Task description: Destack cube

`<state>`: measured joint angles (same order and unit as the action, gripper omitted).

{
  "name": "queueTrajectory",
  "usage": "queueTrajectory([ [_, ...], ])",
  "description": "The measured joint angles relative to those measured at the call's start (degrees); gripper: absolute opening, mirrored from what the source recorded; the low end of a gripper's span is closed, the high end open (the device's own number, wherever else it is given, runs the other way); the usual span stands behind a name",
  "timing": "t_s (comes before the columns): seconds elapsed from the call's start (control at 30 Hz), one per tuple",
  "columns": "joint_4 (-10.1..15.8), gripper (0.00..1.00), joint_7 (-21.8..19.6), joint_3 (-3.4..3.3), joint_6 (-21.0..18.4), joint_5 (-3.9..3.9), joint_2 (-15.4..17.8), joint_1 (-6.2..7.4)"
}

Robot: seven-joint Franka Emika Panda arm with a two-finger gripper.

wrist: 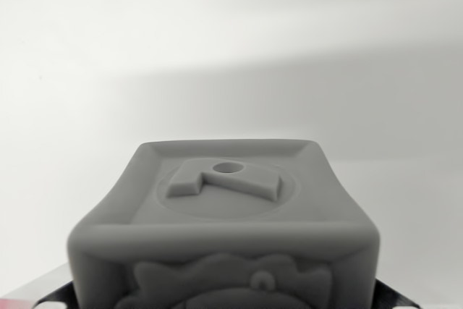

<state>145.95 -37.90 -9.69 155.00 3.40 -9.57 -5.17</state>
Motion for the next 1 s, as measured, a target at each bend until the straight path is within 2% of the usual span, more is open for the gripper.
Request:
queueTrajectory([
  [0.5, 2.7, 0.00, -1.8, -1.38, 2.0, 0.56, 0.6, -1.28],
  [0.6, 2.9, 0.00, -1.8, -1.41, 2.7, 1.05, 0.3, -1.46],
  [0.83, 2.6, 0.00, -0.4, -0.43, 6.2, 3.38, -3.9, -1.84],
  [1.0, 2.1, 0.00, 0.8, 0.63, 8.4, 4.95, -6.5, -2.61],
])
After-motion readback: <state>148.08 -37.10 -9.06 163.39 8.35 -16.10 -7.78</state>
